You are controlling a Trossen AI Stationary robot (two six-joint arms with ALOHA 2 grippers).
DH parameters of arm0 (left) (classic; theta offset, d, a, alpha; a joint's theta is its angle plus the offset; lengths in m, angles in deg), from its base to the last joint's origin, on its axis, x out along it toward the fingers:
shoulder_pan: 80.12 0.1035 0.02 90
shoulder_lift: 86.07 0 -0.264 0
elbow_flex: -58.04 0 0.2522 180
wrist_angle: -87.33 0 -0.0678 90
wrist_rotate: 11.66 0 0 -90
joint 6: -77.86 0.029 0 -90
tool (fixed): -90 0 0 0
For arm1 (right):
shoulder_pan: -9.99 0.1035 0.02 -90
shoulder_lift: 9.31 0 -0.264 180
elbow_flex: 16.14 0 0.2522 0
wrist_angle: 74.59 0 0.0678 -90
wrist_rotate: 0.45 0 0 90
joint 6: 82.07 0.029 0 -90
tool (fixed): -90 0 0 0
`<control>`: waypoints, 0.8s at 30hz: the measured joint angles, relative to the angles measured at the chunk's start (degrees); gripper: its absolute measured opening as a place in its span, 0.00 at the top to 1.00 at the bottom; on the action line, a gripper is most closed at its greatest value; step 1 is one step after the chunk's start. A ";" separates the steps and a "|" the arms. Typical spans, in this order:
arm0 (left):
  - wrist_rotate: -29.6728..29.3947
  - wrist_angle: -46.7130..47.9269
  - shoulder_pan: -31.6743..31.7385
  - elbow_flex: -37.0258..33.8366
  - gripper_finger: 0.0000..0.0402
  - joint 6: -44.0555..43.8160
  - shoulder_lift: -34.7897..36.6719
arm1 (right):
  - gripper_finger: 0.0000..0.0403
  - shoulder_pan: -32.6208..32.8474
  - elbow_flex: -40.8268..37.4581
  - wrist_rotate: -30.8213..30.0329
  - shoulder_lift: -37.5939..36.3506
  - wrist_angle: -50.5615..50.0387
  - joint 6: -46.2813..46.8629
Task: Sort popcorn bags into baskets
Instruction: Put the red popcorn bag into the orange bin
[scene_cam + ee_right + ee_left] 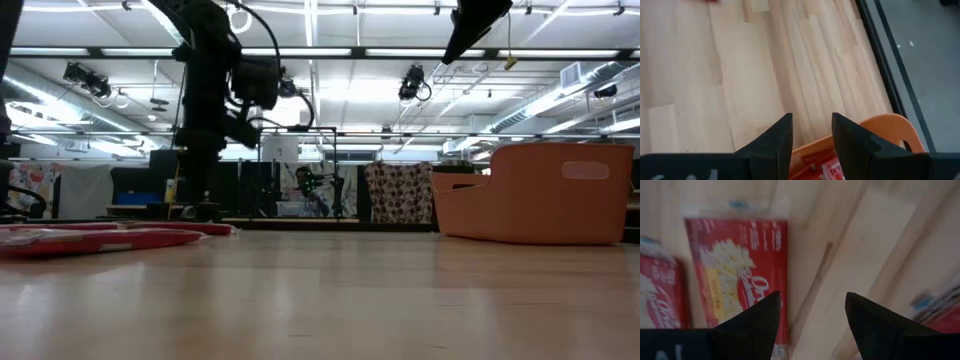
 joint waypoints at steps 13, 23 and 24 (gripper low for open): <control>-4.71 2.40 3.91 0.02 0.44 3.05 -6.32 | 0.67 1.35 -0.01 0.07 2.30 8.91 -0.11; -5.45 4.67 5.58 0.04 0.44 6.26 -12.56 | 0.67 1.52 -0.01 -0.25 2.29 12.55 -0.57; -5.81 4.89 5.58 0.07 0.44 6.76 -13.10 | 0.67 1.52 -0.01 -0.56 2.29 12.84 -0.59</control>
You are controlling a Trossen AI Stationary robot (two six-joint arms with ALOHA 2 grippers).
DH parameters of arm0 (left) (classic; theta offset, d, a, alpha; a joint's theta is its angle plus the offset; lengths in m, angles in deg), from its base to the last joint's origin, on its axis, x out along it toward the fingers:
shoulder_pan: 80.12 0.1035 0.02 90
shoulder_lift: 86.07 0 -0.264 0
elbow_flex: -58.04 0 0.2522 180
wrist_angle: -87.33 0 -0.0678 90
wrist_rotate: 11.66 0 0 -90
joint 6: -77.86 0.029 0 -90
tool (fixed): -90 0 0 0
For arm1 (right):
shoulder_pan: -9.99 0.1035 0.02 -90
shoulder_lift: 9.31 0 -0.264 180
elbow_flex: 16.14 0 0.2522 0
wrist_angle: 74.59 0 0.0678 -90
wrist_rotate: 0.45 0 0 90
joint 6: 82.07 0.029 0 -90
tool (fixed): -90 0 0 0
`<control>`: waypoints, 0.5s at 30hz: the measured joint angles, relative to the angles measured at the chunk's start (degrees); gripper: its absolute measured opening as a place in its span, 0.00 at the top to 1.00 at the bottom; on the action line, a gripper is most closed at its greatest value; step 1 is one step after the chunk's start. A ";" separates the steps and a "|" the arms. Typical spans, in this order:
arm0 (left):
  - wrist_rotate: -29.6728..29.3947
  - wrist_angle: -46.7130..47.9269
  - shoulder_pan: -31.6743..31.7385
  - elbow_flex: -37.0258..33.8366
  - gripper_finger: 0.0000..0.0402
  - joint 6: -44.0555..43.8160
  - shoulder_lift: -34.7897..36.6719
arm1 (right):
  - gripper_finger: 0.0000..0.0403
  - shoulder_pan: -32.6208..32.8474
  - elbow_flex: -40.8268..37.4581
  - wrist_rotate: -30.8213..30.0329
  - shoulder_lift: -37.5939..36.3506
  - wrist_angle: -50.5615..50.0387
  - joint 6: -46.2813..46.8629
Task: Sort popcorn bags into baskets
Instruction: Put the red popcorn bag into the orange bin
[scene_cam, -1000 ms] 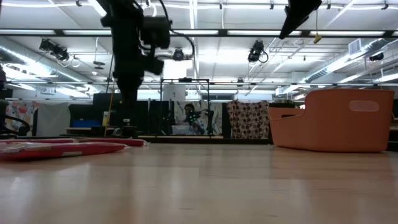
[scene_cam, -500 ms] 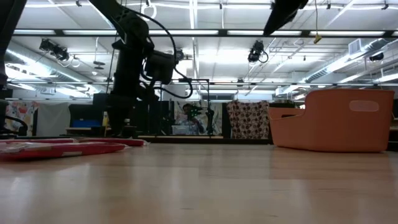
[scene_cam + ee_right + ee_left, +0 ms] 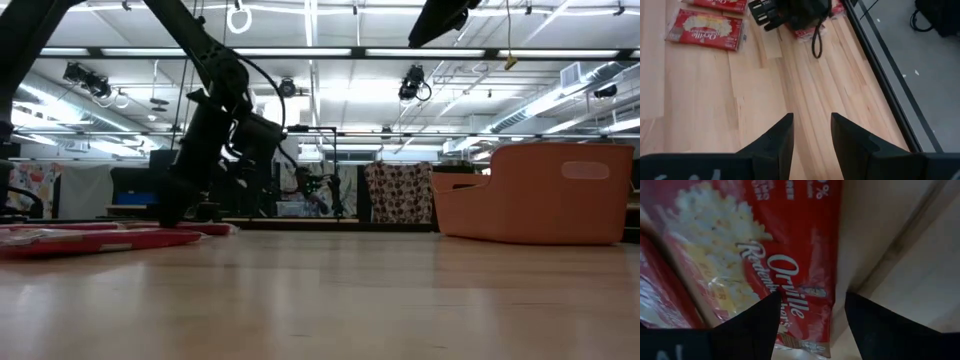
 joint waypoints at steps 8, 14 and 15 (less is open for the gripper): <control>-0.50 1.05 -0.15 0.06 0.64 2.11 -1.32 | 0.67 0.79 0.00 -2.34 0.00 0.31 -0.76; 0.11 1.27 -0.20 0.06 0.90 3.70 -1.28 | 0.67 0.74 0.00 -2.52 -0.01 2.33 -2.94; 0.17 1.34 -0.23 0.08 0.94 3.74 -1.27 | 0.67 0.74 0.00 -2.52 -0.02 2.85 -3.51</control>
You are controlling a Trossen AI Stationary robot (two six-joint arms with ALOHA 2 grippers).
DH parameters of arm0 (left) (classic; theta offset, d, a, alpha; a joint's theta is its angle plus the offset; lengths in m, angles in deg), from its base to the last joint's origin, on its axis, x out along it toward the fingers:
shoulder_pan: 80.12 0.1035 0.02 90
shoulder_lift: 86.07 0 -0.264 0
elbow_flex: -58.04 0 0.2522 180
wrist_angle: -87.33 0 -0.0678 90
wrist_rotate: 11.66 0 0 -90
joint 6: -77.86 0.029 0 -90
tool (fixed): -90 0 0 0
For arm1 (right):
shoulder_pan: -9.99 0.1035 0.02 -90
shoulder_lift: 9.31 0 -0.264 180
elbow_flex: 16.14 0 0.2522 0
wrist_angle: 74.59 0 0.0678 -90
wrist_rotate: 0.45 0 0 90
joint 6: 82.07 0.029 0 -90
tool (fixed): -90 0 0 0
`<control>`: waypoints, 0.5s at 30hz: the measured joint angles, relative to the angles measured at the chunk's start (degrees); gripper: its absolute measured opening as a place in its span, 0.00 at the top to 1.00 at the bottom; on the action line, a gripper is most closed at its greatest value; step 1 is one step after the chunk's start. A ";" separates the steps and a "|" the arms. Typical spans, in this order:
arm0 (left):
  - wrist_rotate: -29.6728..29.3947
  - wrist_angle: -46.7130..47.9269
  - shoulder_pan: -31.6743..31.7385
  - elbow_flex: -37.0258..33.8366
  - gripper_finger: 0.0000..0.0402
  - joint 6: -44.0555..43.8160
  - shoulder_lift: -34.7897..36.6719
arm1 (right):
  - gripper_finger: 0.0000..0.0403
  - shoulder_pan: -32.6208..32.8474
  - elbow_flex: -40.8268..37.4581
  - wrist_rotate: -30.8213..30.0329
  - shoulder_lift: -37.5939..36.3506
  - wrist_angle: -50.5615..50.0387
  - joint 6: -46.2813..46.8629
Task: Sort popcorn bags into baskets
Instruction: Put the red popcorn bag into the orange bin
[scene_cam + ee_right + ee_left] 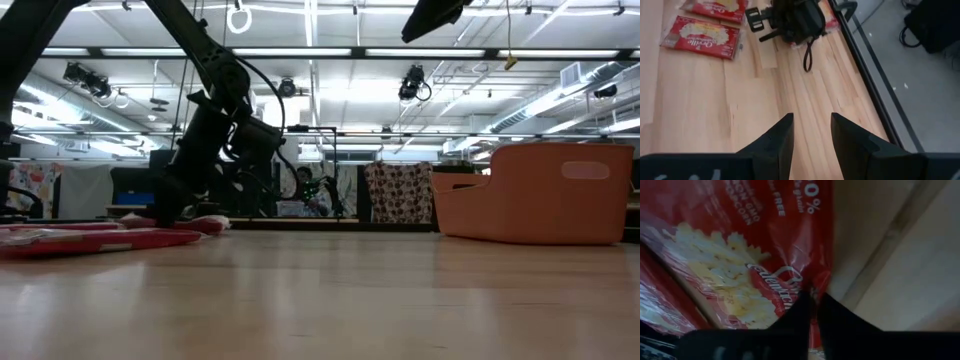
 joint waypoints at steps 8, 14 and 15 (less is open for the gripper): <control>4.92 0.98 0.04 -0.07 0.98 -0.11 4.21 | 0.67 -0.81 0.00 0.00 0.00 -0.01 -2.50; 12.71 3.03 0.03 -0.07 0.99 -3.04 12.81 | 0.66 -2.37 0.00 1.00 0.41 0.44 -5.83; 13.78 3.14 -0.29 -0.07 0.99 -3.51 14.38 | 0.66 -2.71 -0.02 2.17 0.54 0.49 -6.43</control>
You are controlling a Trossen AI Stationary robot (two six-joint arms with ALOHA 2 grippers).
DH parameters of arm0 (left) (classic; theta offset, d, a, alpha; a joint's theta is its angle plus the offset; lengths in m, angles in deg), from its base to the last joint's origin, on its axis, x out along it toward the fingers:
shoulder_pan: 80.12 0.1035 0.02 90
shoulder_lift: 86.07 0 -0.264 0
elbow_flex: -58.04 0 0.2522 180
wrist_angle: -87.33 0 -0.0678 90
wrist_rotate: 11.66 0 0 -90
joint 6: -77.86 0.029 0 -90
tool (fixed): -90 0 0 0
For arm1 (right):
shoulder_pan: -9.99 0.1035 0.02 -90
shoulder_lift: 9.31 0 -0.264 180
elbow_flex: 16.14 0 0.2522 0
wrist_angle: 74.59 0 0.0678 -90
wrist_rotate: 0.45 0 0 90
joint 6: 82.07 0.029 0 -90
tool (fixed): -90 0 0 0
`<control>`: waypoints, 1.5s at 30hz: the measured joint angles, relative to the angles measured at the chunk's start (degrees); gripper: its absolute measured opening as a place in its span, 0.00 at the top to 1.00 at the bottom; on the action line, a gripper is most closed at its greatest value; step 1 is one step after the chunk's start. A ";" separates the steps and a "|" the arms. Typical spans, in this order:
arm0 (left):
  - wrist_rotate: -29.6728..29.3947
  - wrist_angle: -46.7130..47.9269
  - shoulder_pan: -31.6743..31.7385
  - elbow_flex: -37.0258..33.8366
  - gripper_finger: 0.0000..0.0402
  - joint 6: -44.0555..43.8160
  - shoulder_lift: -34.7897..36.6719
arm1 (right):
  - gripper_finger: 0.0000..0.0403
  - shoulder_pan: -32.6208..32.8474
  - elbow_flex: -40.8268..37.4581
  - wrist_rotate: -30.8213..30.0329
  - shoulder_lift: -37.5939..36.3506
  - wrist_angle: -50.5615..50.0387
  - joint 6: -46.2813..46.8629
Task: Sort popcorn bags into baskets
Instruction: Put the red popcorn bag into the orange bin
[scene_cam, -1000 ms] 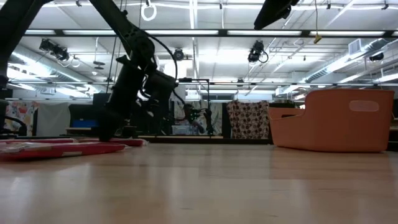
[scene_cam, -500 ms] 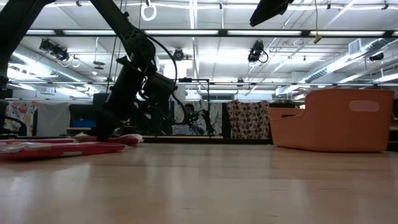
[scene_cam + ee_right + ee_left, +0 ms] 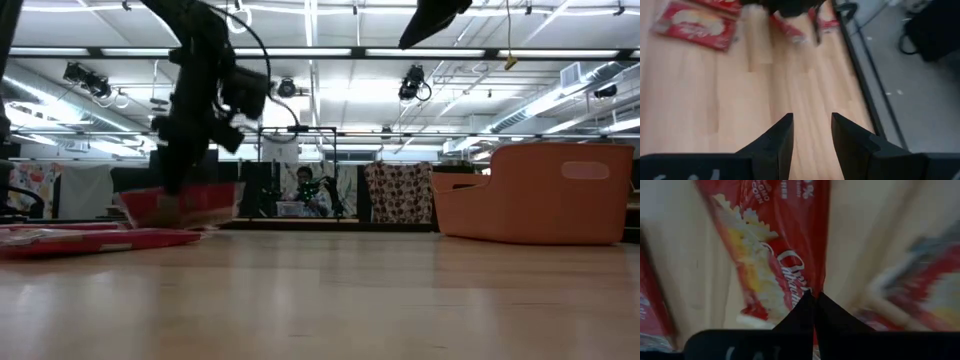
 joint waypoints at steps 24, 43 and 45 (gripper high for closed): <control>20.82 -25.19 -16.60 0.14 0.99 -7.31 20.58 | 0.36 -2.25 0.96 17.31 11.69 17.42 -0.72; 20.84 -39.22 -18.89 0.15 0.99 -8.65 20.56 | 0.66 -1.31 10.25 23.82 16.07 9.32 -5.14; 20.84 -39.25 -18.89 0.13 0.98 -9.12 20.56 | 0.72 -1.28 10.25 23.62 16.07 7.76 -4.98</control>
